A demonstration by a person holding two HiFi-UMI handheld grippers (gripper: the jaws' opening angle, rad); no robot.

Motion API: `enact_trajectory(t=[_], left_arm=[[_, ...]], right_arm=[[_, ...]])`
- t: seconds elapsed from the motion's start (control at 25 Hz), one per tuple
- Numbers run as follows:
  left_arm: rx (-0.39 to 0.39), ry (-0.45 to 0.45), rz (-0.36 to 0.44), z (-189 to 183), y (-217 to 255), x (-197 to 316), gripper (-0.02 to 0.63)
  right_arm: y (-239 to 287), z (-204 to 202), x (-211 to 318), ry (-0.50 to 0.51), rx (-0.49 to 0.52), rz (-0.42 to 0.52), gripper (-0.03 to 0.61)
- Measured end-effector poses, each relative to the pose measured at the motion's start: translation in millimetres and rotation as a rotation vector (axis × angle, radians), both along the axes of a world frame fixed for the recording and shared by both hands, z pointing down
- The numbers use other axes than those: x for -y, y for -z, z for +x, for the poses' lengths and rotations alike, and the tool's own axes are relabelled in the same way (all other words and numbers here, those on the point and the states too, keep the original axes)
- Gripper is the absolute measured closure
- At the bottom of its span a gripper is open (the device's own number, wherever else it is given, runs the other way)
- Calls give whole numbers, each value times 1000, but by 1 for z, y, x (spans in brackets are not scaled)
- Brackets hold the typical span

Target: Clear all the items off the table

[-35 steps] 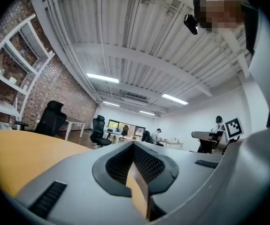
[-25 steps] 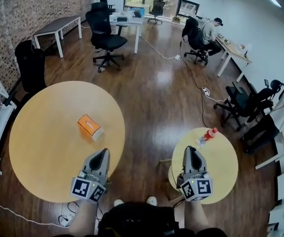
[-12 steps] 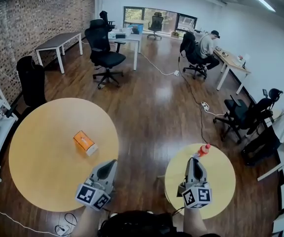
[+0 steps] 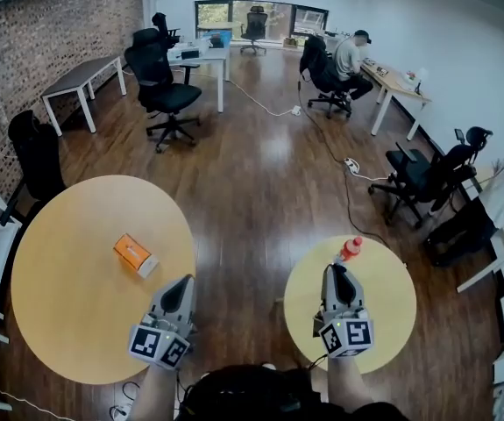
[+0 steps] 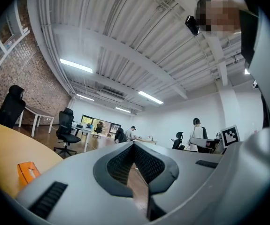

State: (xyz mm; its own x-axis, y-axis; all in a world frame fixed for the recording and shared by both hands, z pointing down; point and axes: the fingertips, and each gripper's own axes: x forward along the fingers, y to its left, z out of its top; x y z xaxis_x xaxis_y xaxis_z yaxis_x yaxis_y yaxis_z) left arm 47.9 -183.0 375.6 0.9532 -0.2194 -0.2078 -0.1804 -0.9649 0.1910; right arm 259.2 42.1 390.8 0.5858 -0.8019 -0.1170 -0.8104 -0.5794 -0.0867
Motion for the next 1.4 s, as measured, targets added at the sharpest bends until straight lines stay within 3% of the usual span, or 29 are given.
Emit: enact_trajectory(t=[0.08,0.16,0.36,0.56,0.92,1.12,1.4], left_arm=[[-6,-27,-11,21,0,-11,614],[-5,-70,-13,47,0,-25,614],[22,-204,17,103,-5,-72,614],[33,-282,12,145,-10,-111,614],[65,-396,11,207,-25,-186,614],[128,-486,31,245,-45,-220,614],[268,-610,44,306,-96,-243,413]], right_arm=[[1,14,-23,-46,-3,-6,532],[-2,29,-46,-95,9,-6,474],[-10,54,-100,-198,17,-6,469],[-18,74,-146,-260,29,5,468],[-33,94,-218,-299,65,1,468],[-48,104,-246,-320,107,9,468],[-95,109,-246,-349,214,-51,469]])
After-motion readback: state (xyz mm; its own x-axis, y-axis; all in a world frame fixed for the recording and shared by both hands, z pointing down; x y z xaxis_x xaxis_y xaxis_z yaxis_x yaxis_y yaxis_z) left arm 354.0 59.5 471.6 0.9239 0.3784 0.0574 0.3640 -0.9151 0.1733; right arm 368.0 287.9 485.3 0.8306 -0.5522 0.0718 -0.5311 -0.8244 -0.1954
